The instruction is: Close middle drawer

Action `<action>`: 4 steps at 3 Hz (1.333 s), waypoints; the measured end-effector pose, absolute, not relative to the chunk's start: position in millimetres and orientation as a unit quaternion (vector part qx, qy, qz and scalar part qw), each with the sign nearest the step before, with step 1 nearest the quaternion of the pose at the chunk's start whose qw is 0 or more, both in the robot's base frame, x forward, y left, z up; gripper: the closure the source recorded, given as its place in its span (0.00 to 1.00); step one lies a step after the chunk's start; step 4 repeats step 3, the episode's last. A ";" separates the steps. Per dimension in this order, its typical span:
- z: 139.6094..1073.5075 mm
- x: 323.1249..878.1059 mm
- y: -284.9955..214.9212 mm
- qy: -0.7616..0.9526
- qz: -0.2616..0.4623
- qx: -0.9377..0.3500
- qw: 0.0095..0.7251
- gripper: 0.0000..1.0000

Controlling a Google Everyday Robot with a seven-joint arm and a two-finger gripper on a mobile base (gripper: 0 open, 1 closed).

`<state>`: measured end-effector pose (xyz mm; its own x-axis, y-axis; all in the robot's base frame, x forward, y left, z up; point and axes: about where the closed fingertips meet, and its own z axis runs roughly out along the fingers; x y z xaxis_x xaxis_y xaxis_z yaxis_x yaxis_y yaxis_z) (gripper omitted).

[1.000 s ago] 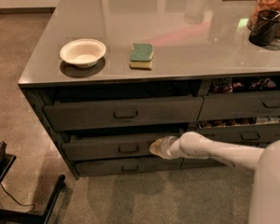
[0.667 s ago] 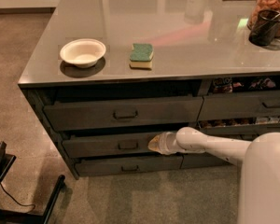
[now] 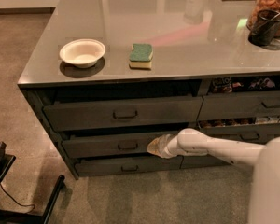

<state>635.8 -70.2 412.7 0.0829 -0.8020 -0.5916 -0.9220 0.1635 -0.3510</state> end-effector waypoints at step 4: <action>468.5 517.8 -72.6 0.690 0.135 -0.638 0.314 0.81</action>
Offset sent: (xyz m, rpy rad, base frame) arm -0.1847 -0.0054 0.0958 0.0167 0.2406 0.0015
